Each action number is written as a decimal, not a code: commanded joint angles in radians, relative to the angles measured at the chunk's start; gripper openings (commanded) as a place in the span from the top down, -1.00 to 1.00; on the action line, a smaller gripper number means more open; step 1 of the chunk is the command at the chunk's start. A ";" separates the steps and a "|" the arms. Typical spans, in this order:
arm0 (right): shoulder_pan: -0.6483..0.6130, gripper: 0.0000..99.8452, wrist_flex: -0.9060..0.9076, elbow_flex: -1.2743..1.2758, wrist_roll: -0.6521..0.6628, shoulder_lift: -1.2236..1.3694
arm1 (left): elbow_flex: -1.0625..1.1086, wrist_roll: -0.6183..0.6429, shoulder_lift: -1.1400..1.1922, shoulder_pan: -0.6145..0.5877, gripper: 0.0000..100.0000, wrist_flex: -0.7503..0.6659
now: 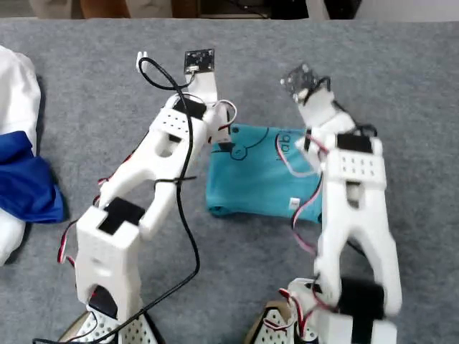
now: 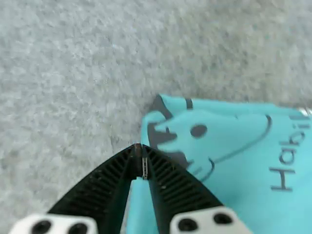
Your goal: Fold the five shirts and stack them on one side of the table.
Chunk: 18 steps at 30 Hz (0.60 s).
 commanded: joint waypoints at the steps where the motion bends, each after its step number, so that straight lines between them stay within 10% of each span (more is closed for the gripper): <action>1: 0.018 0.99 0.005 0.147 -0.003 -0.153 | -0.107 0.009 0.028 0.009 0.96 -0.012; 18: 0.107 0.99 -0.078 0.447 0.075 -0.295 | -0.316 0.011 0.124 0.035 0.96 0.092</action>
